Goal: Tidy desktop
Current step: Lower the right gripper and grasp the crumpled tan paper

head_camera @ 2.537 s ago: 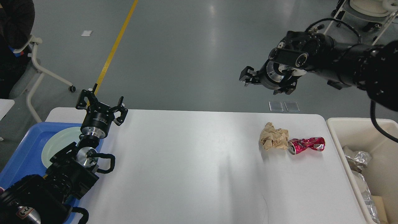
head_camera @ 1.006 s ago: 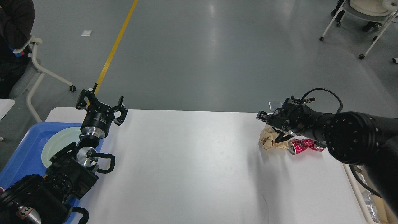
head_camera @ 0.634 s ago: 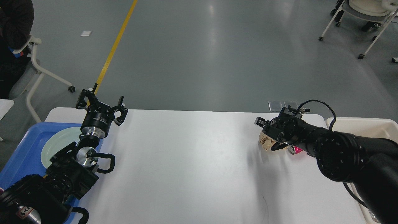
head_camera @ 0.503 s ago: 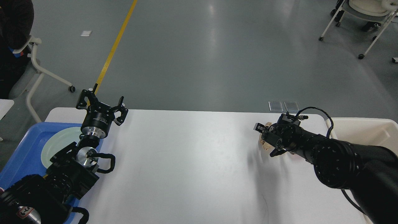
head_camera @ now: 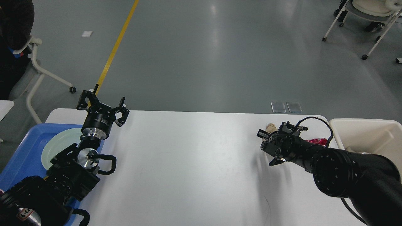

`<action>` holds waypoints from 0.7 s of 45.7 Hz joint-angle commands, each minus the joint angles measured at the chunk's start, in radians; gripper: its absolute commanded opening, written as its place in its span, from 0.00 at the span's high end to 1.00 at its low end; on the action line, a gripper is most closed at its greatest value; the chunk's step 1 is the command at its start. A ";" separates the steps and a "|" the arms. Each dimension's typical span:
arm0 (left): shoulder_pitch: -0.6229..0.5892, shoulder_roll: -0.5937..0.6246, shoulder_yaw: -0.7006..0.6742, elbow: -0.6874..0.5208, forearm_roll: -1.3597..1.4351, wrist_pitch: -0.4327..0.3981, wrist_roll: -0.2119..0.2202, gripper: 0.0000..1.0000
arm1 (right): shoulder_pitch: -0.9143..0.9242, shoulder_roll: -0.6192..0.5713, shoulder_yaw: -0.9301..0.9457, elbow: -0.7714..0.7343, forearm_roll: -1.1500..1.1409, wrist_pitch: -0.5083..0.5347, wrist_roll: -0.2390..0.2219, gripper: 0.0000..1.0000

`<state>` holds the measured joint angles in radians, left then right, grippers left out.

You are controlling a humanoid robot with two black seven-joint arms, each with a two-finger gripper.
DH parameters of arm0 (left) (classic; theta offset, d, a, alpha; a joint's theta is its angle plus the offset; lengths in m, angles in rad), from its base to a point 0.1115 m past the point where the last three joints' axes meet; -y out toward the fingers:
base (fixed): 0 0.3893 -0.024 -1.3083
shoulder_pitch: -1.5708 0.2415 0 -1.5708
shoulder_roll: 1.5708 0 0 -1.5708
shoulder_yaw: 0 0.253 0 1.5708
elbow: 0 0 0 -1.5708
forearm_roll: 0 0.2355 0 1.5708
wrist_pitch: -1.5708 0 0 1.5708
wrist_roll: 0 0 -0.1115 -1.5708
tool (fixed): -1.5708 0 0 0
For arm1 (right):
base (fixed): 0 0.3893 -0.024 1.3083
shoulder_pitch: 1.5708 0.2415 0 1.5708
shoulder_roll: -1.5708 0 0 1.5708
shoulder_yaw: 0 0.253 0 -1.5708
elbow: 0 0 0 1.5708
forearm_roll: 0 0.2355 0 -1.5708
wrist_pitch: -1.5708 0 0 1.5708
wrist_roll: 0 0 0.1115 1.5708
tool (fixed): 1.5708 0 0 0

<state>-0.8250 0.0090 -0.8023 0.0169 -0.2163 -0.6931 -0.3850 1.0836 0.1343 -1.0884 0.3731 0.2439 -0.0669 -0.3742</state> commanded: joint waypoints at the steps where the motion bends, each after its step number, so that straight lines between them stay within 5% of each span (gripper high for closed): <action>1: 0.001 0.000 0.000 0.000 0.000 0.000 0.000 0.03 | -0.016 0.005 -0.001 0.001 0.000 -0.001 0.000 0.72; 6: 0.000 0.000 0.000 0.000 0.000 0.001 0.000 0.03 | -0.019 0.007 0.002 0.003 0.003 -0.001 0.000 1.00; 21: 0.001 0.000 0.000 0.000 0.000 0.001 0.000 0.03 | 0.016 0.013 0.041 0.047 0.006 0.001 -0.003 1.00; 32: 0.001 0.000 0.000 0.000 0.000 0.001 0.000 0.03 | 0.215 -0.133 0.156 0.311 0.003 0.013 -0.003 1.00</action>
<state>-0.8240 0.0091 -0.8023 0.0169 -0.2161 -0.6919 -0.3850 1.1948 0.0984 -0.9902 0.5493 0.2502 -0.0645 -0.3776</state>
